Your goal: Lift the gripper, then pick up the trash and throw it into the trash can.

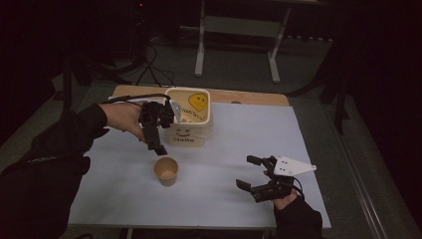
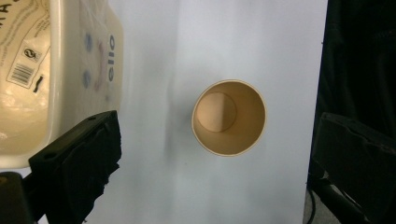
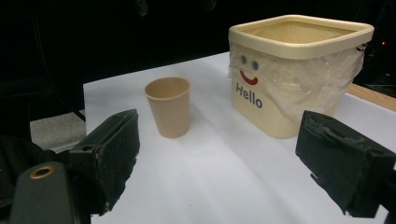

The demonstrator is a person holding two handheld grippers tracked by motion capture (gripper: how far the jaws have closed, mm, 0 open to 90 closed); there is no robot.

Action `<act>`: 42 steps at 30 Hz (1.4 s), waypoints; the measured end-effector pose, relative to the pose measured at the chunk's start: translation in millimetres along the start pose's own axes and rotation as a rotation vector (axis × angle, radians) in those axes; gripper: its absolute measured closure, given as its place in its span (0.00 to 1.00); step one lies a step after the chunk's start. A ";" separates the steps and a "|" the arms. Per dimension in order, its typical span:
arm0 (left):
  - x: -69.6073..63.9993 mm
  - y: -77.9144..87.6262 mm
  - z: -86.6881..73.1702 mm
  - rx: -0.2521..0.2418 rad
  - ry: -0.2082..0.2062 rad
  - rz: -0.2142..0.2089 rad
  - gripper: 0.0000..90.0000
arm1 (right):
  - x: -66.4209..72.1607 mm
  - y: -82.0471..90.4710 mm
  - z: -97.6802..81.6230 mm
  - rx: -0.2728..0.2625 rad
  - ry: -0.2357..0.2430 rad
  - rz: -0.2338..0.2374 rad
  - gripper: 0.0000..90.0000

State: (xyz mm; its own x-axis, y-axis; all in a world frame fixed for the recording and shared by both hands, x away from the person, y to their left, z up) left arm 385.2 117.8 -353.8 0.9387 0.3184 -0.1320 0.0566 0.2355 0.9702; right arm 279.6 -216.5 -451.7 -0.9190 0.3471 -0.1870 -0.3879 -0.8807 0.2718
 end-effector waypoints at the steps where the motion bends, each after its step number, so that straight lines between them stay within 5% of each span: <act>1: -0.1 -0.4 0.0 0.002 -0.001 0.004 0.02 | 0.0 0.1 0.0 0.000 -0.001 0.000 0.15; 25: -1.8 -5.0 -0.8 0.009 -0.006 -0.004 0.02 | -0.3 -2.3 0.6 -0.001 0.009 0.009 0.15; 42: -2.4 -32.1 1.8 0.033 -0.019 -0.030 0.03 | 1.0 -0.9 2.0 0.000 0.016 0.007 0.15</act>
State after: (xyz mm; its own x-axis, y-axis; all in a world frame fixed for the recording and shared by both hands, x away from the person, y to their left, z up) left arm 381.8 107.9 -384.3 0.9428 0.2936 -0.1579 0.0960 0.2146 0.9720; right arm 278.9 -214.6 -450.2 -0.9204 0.3360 -0.2002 -0.3818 -0.8828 0.2735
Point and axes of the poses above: each handheld gripper's, and its own axes: y roughly backward along the jaws, z roughly out of its top, x roughly to its left, the point moved 2 cm from there along -y, roughly forward along the jaws, and after that the axes turned 15 degrees about y, right-handed, at the moved point
